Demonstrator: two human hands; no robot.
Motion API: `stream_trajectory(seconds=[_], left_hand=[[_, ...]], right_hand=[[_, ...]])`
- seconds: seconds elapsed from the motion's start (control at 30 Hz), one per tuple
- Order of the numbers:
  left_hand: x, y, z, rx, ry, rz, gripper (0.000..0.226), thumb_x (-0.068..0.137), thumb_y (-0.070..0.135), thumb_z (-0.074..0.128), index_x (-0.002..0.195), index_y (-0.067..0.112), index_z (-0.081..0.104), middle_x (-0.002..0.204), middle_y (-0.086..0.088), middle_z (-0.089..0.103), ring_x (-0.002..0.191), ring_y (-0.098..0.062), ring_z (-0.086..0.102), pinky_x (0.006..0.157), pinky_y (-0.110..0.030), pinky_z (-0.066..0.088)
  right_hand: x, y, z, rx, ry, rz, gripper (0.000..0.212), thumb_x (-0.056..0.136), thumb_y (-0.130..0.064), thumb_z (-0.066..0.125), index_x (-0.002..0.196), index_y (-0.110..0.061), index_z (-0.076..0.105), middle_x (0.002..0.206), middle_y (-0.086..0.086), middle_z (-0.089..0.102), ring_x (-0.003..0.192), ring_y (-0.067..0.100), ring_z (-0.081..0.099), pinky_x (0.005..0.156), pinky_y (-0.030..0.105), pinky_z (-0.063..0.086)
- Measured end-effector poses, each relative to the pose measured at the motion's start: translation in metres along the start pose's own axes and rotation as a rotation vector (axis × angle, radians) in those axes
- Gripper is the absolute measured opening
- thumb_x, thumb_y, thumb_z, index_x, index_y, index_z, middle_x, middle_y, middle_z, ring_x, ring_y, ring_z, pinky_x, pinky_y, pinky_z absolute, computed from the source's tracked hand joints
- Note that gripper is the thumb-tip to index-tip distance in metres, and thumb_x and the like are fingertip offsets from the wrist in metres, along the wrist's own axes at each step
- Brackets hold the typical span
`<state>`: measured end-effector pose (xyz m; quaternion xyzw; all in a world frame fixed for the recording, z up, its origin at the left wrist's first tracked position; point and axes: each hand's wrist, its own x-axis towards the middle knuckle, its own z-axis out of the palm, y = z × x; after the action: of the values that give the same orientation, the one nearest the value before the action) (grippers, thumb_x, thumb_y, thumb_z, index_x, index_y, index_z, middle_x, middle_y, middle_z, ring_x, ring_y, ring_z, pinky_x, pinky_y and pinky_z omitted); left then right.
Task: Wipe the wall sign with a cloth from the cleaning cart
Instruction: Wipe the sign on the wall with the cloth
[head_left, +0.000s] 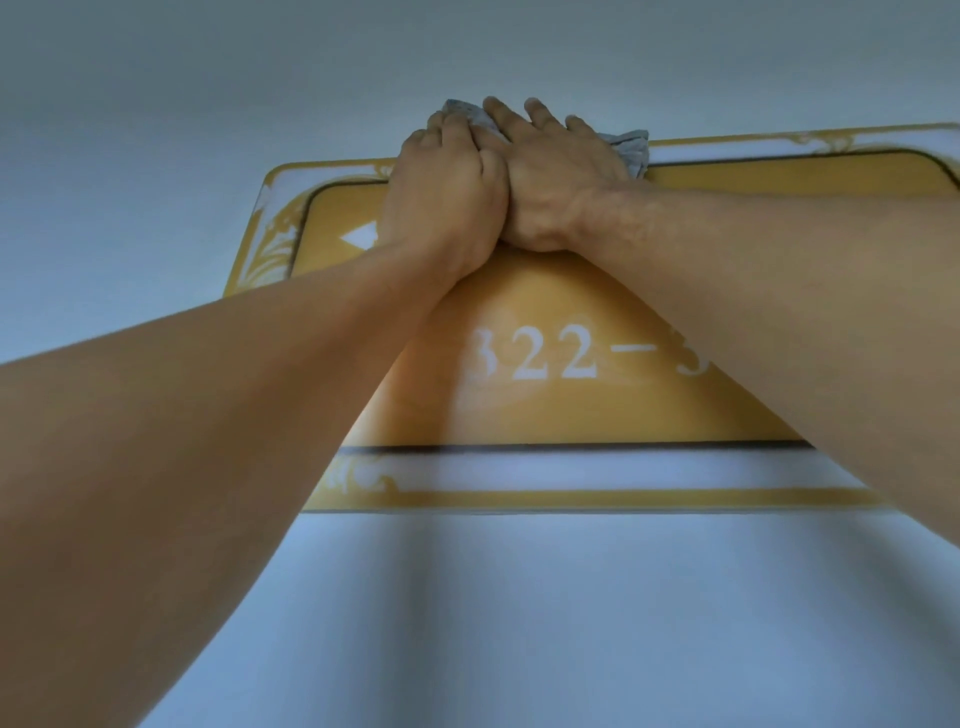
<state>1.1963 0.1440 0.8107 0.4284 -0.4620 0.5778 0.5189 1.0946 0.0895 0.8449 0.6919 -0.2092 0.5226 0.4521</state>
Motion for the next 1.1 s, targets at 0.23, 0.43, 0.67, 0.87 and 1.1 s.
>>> stream_trajectory(seconds=[0.23,0.43,0.67,0.87,1.1], left_hand=[[-0.028,0.001,-0.007,0.032,-0.039,-0.014,0.055,0.097,0.023,0.027,0.148,0.002,0.034,0.154,-0.019,0.038,0.14,-0.032,0.034,0.116,-0.042,0.029],[-0.058,0.006,-0.016,0.039,-0.039,0.001,0.06,0.095,0.019,0.033,0.152,0.001,0.026,0.161,-0.017,0.025,0.149,-0.026,0.021,0.122,-0.038,0.018],[-0.086,0.005,-0.028,0.098,-0.11,0.027,0.064,0.093,0.019,0.035,0.153,-0.001,0.023,0.161,-0.019,0.023,0.151,-0.026,0.017,0.124,-0.037,0.012],[-0.109,0.01,-0.034,0.086,-0.109,-0.006,0.069,0.088,0.024,0.03,0.153,0.001,0.023,0.162,-0.016,0.024,0.151,-0.024,0.017,0.124,-0.037,0.012],[-0.136,0.016,-0.038,0.043,-0.089,-0.033,0.072,0.083,0.02,0.029,0.152,0.001,0.027,0.161,-0.015,0.026,0.151,-0.024,0.018,0.124,-0.039,0.015]], right_hand=[[-0.031,-0.013,-0.002,-0.022,-0.026,-0.023,0.08,0.095,-0.051,0.043,0.16,-0.028,0.001,0.169,0.001,-0.001,0.154,0.031,0.003,0.123,0.053,0.009],[-0.055,-0.026,-0.002,-0.015,-0.032,-0.017,0.077,0.095,-0.052,0.041,0.159,-0.033,0.002,0.169,0.0,-0.002,0.154,0.031,0.002,0.123,0.053,0.007],[-0.082,-0.041,-0.005,0.018,-0.045,-0.03,0.072,0.097,-0.049,0.038,0.159,-0.034,0.005,0.169,0.001,-0.005,0.154,0.032,0.002,0.122,0.055,0.007],[-0.104,-0.048,-0.004,0.01,-0.04,-0.056,0.072,0.098,-0.046,0.036,0.159,-0.034,0.001,0.169,0.003,-0.009,0.154,0.033,-0.002,0.122,0.056,0.004],[-0.128,-0.057,-0.002,-0.004,-0.047,-0.069,0.076,0.096,-0.05,0.036,0.159,-0.031,-0.001,0.168,0.006,-0.011,0.153,0.034,-0.004,0.121,0.057,0.003]])
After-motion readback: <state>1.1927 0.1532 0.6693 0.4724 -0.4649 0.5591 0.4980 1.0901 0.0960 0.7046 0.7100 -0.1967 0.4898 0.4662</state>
